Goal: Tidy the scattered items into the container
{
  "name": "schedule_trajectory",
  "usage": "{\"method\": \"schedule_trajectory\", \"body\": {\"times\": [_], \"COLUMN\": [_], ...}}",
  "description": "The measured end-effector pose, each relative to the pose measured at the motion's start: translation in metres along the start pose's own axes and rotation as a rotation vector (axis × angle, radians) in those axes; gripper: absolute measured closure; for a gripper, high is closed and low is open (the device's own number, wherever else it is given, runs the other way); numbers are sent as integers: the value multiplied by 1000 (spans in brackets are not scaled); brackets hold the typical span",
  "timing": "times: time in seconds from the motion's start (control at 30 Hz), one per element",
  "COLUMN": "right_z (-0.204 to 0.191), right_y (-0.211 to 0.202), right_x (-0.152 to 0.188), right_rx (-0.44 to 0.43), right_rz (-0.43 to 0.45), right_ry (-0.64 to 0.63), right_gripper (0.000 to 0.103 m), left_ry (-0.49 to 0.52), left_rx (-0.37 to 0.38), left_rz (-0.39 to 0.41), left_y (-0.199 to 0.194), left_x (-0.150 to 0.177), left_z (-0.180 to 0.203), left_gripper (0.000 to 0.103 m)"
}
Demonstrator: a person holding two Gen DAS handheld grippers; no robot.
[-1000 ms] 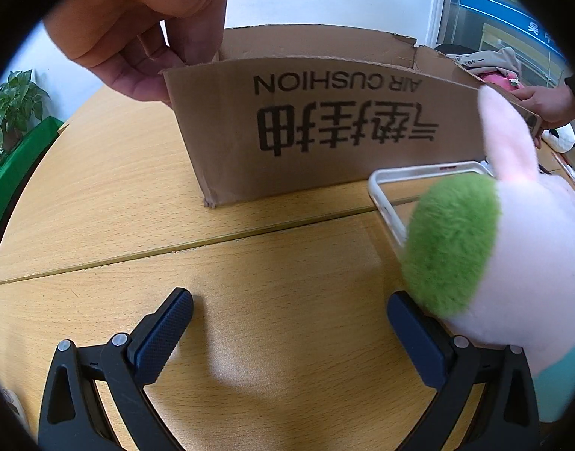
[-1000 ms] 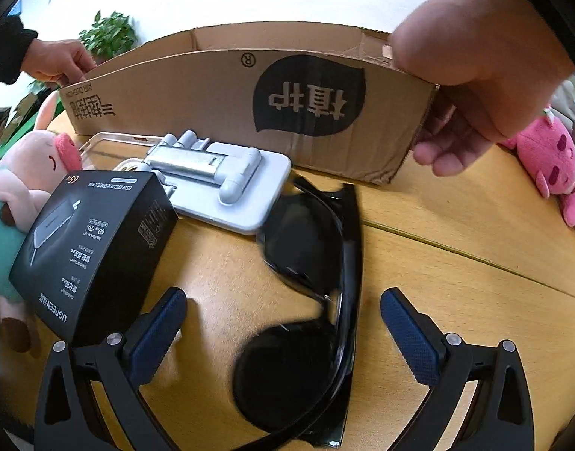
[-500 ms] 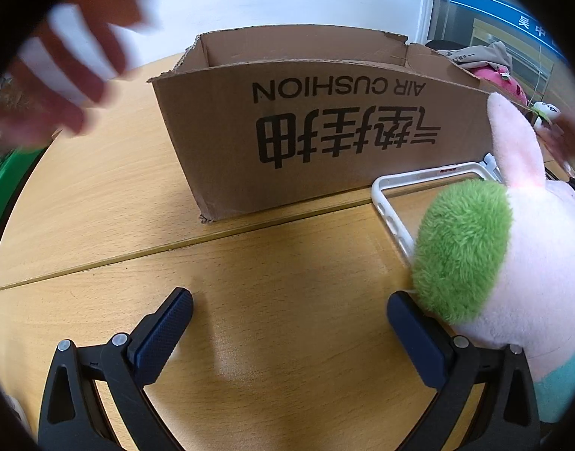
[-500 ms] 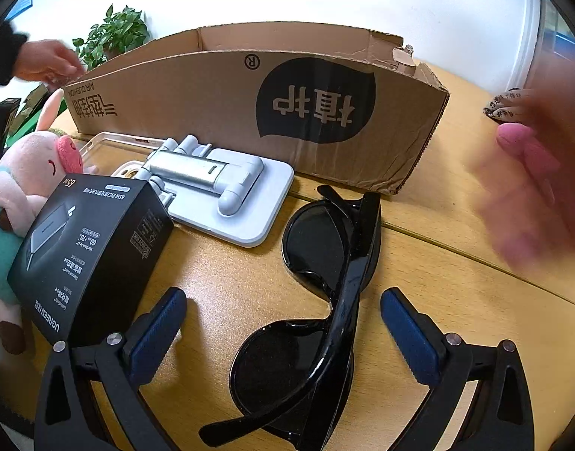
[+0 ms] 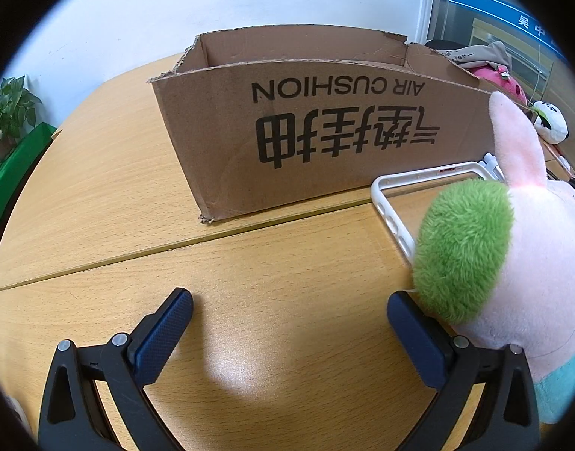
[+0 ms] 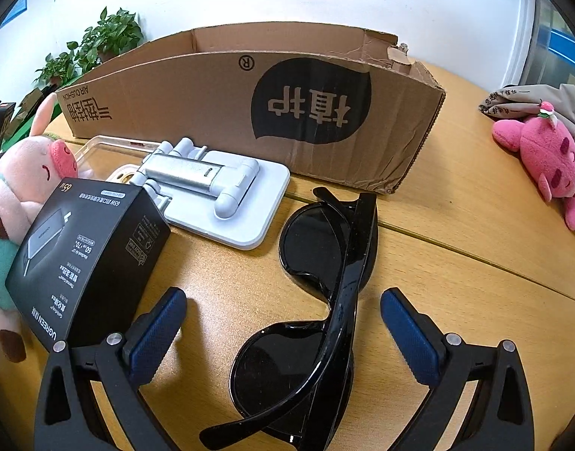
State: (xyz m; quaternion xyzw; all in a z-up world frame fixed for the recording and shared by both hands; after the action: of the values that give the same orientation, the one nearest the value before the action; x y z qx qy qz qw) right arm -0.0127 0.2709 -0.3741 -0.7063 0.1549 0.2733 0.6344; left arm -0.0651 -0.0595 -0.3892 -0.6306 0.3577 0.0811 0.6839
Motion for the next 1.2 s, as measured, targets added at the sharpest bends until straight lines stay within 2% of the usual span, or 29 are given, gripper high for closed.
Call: {"method": "schedule_trajectory", "body": {"times": [0.17, 0.3, 0.4, 0.47, 0.57, 0.63, 0.7, 0.73, 0.77, 0.8, 0.83, 0.9, 0.93, 0.97, 1.0, 1.03, 1.07, 1.1, 1.17, 1.2], "right_z": [2, 4, -5, -15, -35, -53, -79, -93, -106, -119, -130, -142, -147, -150, -155, -156, -153, -152, -151, -151], "right_y": [0, -13, -35, -54, -97, -122, -147, -157, -165, -175, -182, -193, -196, -199, -202, -202, -202, -204, -209, -211], "right_x": [1, 24, 56, 69, 53, 28, -4, -18, -31, -43, -50, -66, -72, -76, -78, -78, -78, -81, -84, -85], "right_rx": [23, 65, 78, 90, 123, 117, 96, 86, 72, 57, 49, 39, 36, 30, 10, -5, -14, -20, -23, -16], "right_rz": [-14, -156, -282, -315, -226, -159, -75, -44, -17, 9, 19, 21, 21, 18, 7, -8, -24, -31, -42, -55], "right_ry": [32, 75, 69, 39, 9, 6, -22, -43, -59, -66, -61, -30, -17, -6, 6, 22, 47, 78, 103, 100], "right_gripper": [0, 0, 0, 0, 0, 0, 0, 0, 0, 0, 0, 2, 4, 18, 51, 72, 99, 99, 99, 88], "left_ry": [3, 4, 11, 30, 37, -24, -104, -146, -162, -157, -128, -110, -126, -160, -183, -217, -234, -244, -276, -284], "left_rx": [2, 3, 6, 20, 35, 28, 99, 131, 129, 95, 21, -96, -71, -6, 19, 40, 53, 80, 141, 158], "left_rz": [0, 0, 1, -13, -104, -200, -248, -273, -292, -320, -339, -291, -266, -235, -221, -199, -186, -183, -180, -169], "left_y": [-4, -6, -6, 2, 1, -4, -15, -23, -31, -40, -54, -94, -110, -131, -142, -159, -169, -178, -194, -199], "left_x": [6, 9, 9, -3, 1, 9, 17, 22, 26, 28, 28, 13, 6, -4, -11, -21, -29, -34, -41, -53], "left_z": [0, 0, 0, 8, 7, 3, 5, 5, 4, 3, 0, -4, -1, 6, 10, 16, 23, 30, 43, 53], "left_gripper": [0, 0, 0, 0, 1, 1, 3, 9, 17, 22, 34, 47, 60, 72, 72, 72, 71, 68, 43, 36]}}
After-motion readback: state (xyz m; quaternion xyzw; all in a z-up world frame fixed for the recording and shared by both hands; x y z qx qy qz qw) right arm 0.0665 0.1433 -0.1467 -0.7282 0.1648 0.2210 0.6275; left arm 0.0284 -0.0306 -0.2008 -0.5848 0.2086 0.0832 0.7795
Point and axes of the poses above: each gripper's, at about its wrist camera, not at the fingertips, and y roughly the way its jaws point, z to its right, x to its underside, the point moved 8 cm from there along y, roughly the way its jaws point, and after that the axes turned 6 degrees about y, right-handed, at the moved point
